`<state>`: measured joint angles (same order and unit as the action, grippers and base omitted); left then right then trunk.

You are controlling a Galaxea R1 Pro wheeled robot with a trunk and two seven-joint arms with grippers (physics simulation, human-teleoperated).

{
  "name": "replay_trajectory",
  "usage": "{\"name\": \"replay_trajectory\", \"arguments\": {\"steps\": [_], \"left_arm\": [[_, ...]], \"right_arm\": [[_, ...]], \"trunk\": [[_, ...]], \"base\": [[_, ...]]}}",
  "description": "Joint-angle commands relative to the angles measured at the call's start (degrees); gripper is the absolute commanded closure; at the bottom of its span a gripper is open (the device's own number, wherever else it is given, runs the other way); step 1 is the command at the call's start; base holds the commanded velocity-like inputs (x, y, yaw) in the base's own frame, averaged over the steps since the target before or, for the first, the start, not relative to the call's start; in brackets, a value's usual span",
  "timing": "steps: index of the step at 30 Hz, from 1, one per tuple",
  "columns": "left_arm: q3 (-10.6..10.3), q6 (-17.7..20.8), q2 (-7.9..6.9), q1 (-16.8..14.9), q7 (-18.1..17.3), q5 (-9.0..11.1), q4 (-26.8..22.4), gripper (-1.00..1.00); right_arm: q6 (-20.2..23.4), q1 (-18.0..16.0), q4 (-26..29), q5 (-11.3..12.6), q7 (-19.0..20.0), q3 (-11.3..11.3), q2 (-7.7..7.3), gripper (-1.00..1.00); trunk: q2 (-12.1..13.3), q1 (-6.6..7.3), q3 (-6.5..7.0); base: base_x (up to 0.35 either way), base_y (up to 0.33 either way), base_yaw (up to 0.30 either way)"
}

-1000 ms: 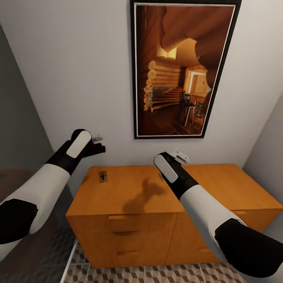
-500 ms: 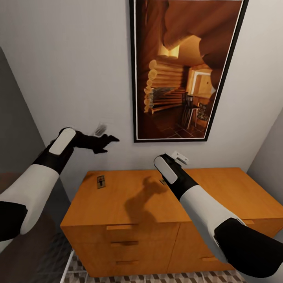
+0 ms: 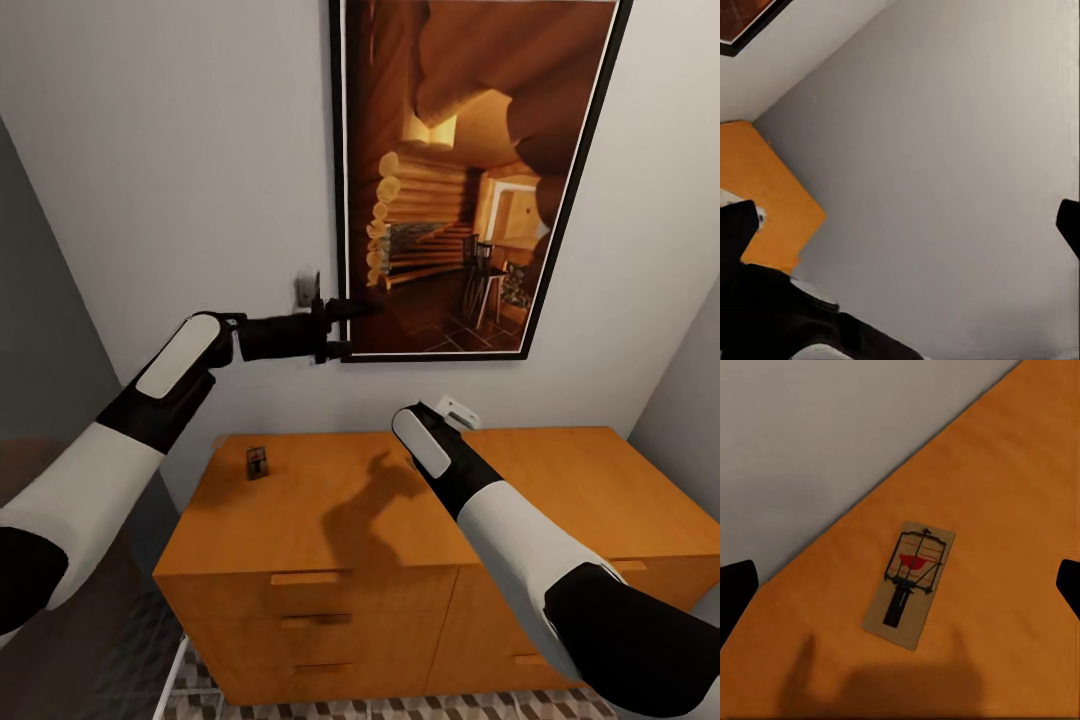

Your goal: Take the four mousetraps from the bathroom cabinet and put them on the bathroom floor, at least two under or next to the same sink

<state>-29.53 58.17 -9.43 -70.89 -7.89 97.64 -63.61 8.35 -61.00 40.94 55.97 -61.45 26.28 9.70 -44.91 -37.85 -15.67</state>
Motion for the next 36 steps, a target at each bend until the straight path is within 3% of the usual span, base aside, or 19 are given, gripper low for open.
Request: {"name": "replay_trajectory", "arguments": {"steps": [1,9,15,16,20,23,25,29,36], "left_arm": [[-0.41,0.00,0.64,-0.07,-0.86,-0.47,-1.26,-1.00],[-1.22,0.09,6.00,-0.05,-1.68,0.18,-7.71,-1.00],[-0.74,-0.06,10.20,-0.36,-1.65,0.92,-9.00,-1.00],[-0.63,-0.16,11.74,-0.71,-1.52,1.00,-9.14,-1.00],[-0.38,-0.34,14.20,-2.24,-0.39,1.13,-9.25,-1.00],[0.10,-0.40,15.02,-3.93,1.19,1.25,-9.30,-1.00],[1.29,-0.88,15.58,-5.55,2.67,1.28,-9.27,-1.00],[1.65,-1.35,15.58,-5.94,3.03,1.25,-9.28,-1.00],[1.73,-1.65,15.20,-5.99,3.10,1.18,-9.55,-1.00]], "right_arm": [[0.59,0.07,0.05,0.11,-0.26,0.17,-0.04,-1.00],[0.55,0.59,0.02,0.17,0.87,0.18,0.03,-1.00],[0.53,0.88,-0.02,0.19,1.15,0.18,0.02,-1.00],[0.53,0.94,-0.04,0.16,1.20,0.19,0.01,-1.00],[0.58,1.02,-0.03,0.11,1.31,0.24,-0.02,-1.00],[0.65,1.04,0.03,0.11,2.17,0.20,-0.11,-1.00],[0.80,1.05,-0.13,0.15,7.87,0.12,-0.48,-1.00],[0.90,1.51,-1.46,-0.07,12.46,0.09,-0.74,-1.00],[0.83,1.73,-2.68,-0.33,13.33,0.17,-0.67,-1.00]], "trunk": [[-0.07,-0.02,-0.09],[-0.07,-0.02,-0.09],[-0.07,-0.02,-0.09],[-0.07,-0.02,-0.09],[-0.07,-0.02,-0.09],[-0.07,-0.02,-0.09],[-0.07,-0.02,-0.09],[-0.07,-0.02,-0.09],[-0.07,-0.02,-0.09]], "base": [[0.000,0.000,0.000],[0.000,0.000,0.000],[0.000,0.000,0.000],[0.000,0.000,0.000],[0.000,0.000,0.000],[0.000,0.000,0.000],[0.000,0.000,0.000],[0.000,0.000,0.000],[0.000,0.000,0.000]]}}
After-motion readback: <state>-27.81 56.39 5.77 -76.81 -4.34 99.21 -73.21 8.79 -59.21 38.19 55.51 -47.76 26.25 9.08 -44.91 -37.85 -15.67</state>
